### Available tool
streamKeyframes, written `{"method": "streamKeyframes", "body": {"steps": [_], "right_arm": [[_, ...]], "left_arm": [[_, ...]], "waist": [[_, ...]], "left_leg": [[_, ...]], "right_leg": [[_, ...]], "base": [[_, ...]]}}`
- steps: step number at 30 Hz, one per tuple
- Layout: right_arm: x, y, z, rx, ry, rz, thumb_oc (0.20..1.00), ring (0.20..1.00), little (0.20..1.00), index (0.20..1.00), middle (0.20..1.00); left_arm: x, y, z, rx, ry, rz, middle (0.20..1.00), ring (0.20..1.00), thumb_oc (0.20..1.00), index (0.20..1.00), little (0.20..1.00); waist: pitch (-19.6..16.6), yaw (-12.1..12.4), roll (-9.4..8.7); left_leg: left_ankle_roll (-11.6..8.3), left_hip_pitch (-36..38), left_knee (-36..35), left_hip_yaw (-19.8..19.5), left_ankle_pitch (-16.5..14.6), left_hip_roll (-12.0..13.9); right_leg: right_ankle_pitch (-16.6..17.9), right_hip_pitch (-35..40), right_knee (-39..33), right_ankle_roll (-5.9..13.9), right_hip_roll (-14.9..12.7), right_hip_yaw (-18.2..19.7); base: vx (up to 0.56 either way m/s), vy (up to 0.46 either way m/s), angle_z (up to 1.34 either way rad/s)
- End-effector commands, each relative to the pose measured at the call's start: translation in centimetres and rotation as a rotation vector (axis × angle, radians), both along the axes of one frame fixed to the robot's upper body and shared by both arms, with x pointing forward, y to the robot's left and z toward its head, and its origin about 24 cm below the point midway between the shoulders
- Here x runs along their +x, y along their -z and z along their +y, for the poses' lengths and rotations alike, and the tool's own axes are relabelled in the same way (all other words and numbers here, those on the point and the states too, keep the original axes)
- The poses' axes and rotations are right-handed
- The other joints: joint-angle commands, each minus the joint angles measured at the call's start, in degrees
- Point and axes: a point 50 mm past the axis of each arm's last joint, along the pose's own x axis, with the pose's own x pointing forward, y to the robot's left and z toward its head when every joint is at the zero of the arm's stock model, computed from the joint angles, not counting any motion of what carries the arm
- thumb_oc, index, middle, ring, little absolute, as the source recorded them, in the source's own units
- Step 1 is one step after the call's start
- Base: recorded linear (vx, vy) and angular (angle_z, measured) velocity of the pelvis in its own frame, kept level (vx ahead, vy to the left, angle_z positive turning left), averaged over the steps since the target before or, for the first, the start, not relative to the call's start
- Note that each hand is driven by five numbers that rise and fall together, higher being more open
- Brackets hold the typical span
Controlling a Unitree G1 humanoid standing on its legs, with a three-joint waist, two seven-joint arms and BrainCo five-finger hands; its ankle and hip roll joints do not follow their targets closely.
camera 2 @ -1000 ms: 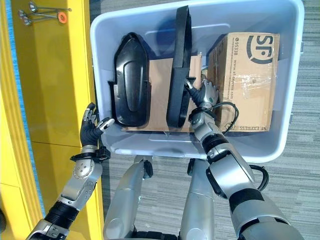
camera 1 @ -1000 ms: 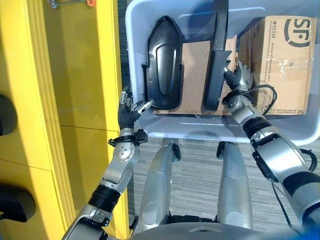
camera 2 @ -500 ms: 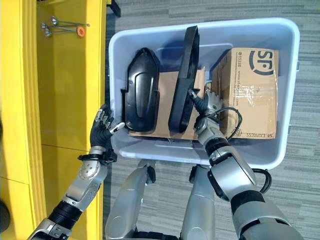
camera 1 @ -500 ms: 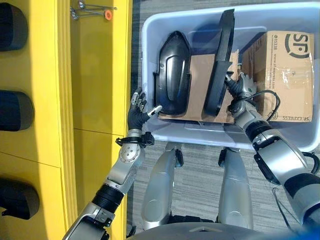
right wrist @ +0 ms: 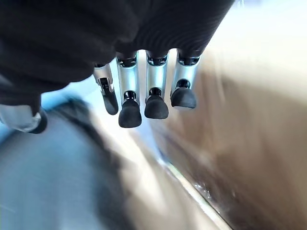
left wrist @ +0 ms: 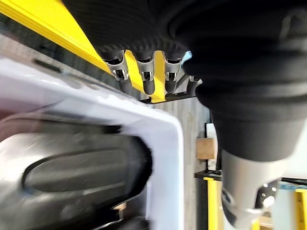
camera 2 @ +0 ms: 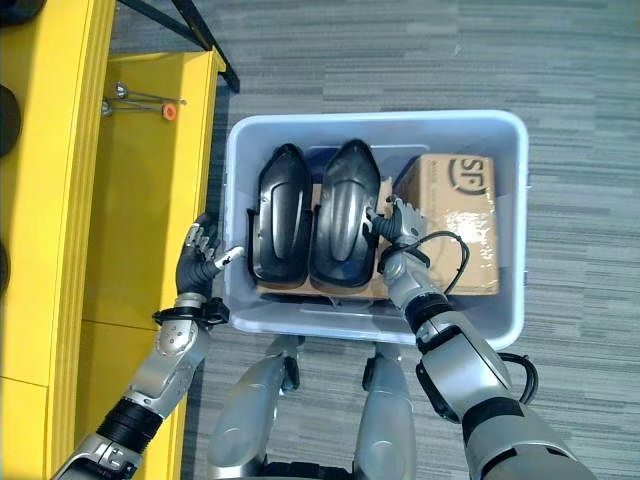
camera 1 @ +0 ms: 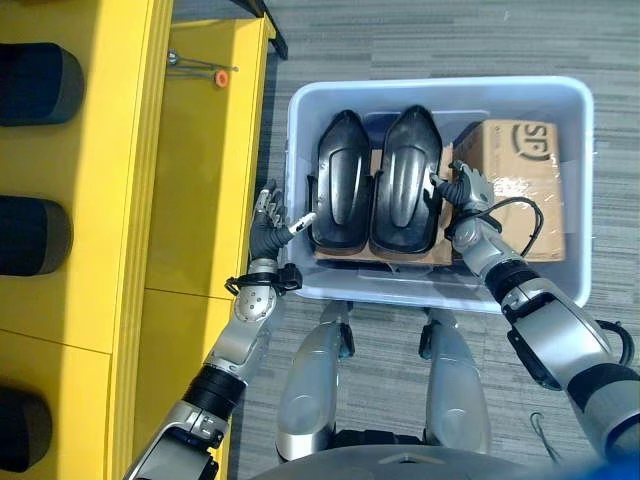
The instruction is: Move parts from the plastic box to the shelf.
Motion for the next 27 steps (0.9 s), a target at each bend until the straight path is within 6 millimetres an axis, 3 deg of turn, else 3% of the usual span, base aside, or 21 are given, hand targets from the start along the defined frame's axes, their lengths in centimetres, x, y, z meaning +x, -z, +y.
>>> {"method": "streamKeyframes", "body": {"steps": [1, 9, 12, 21, 22, 23, 24, 25, 27], "right_arm": [[0.5, -2.9, 1.2, 0.036, -0.063, -0.137, 0.2, 0.2, 0.2, 0.2, 0.2], [-0.1, -2.6, 1.7, 0.082, -0.103, -0.151, 0.2, 0.2, 0.2, 0.2, 0.2], [-0.6, -1.4, 1.7, 0.115, -0.108, -0.119, 0.2, 0.2, 0.2, 0.2, 0.2], [-1.7, -0.2, 1.3, 0.166, -0.11, -0.112, 0.2, 0.2, 0.2, 0.2, 0.2], [-1.9, 0.0, 1.2, 0.177, -0.11, -0.109, 0.319, 0.319, 0.319, 0.319, 0.319], [-2.0, 0.2, 1.3, 0.197, -0.112, -0.108, 0.573, 0.573, 0.573, 0.573, 0.573], [-2.2, 0.4, 1.3, 0.227, -0.116, -0.099, 0.573, 0.573, 0.573, 0.573, 0.573], [-2.4, 0.6, 1.3, 0.242, -0.12, -0.096, 1.0, 1.0, 1.0, 1.0, 1.0], [-2.9, 1.3, 1.5, 0.277, -0.126, -0.084, 1.0, 1.0, 1.0, 1.0, 1.0]], "left_arm": [[-0.2, -1.2, 1.8, 0.04, -0.036, -0.059, 1.0, 1.0, 1.0, 1.0, 1.0], [-1.1, 0.1, 3.1, 0.052, -0.057, 0.0, 1.0, 1.0, 1.0, 1.0, 1.0], [-1.6, 0.8, 3.6, 0.063, -0.062, 0.033, 1.0, 1.0, 1.0, 1.0, 1.0], [-2.3, 1.8, 4.0, 0.073, -0.077, 0.078, 1.0, 1.0, 1.0, 1.0, 1.0], [-2.3, 1.9, 4.0, 0.071, -0.08, 0.084, 1.0, 1.0, 1.0, 1.0, 1.0], [-2.3, 2.0, 4.0, 0.069, -0.08, 0.086, 1.0, 1.0, 1.0, 1.0, 1.0], [-2.4, 2.1, 4.0, 0.065, -0.08, 0.088, 1.0, 1.0, 1.0, 1.0, 1.0], [-2.4, 2.2, 4.0, 0.065, -0.082, 0.094, 1.0, 1.0, 1.0, 1.0, 1.0], [-2.5, 2.4, 3.9, 0.064, -0.084, 0.104, 1.0, 1.0, 1.0, 1.0, 1.0]], "waist": [[1.6, 0.7, -2.71], [-1.96, 0.69, -3.64], [-3.53, 0.75, -3.8], [-4.54, 0.28, -3.41], [-4.53, 0.21, -3.4], [-4.55, 0.17, -3.35], [-4.45, 0.1, -3.33], [-4.44, -0.01, -3.4], [-4.36, -0.14, -3.42]], "left_leg": [[-2.2, 1.94, 5.05, -2.87, -6.13, 1.5], [-2.47, 4.69, 3.29, -3.4, -5.3, 2.28], [-2.54, 5.61, 2.9, -3.56, -5.15, 2.55], [-2.53, 6.03, 3.65, -3.67, -5.5, 2.75], [-2.53, 6.06, 3.81, -3.68, -5.58, 2.77], [-2.51, 6.02, 3.84, -3.68, -5.6, 2.8], [-2.55, 6.09, 3.94, -3.64, -5.79, 2.84], [-2.54, 6.01, 4.04, -3.63, -5.81, 2.89], [-2.49, 5.47, 4.18, -3.59, -5.63, 2.91]], "right_leg": [[-1.53, 3.18, 0.57, 3.18, -3.08, -3.03], [-1.59, 5.37, -0.24, 3.03, -2.63, -3.18], [-1.86, 6.12, -0.23, 2.92, -2.52, -3.37], [-2.63, 6.38, 0.97, 2.82, -2.57, -3.2], [-2.71, 6.4, 1.08, 2.81, -2.56, -3.15], [-2.73, 6.3, 1.14, 2.8, -2.55, -3.1], [-2.95, 6.32, 1.35, 2.86, -2.52, -3.13], [-2.99, 6.23, 1.36, 2.84, -2.51, -3.08], [-2.81, 5.84, 1.3, 2.78, -2.52, -3.05]], "base": [[0.02, -0.046, -0.04], [0.01, -0.026, -0.02], [0.01, -0.01, 0.0], [0.0, 0.0, 0.0], [0.0, 0.0, 0.0], [0.0, 0.0, 0.0], [0.0, 0.0, 0.0], [0.0, 0.0, 0.0], [0.0, 0.0, 0.0]]}}
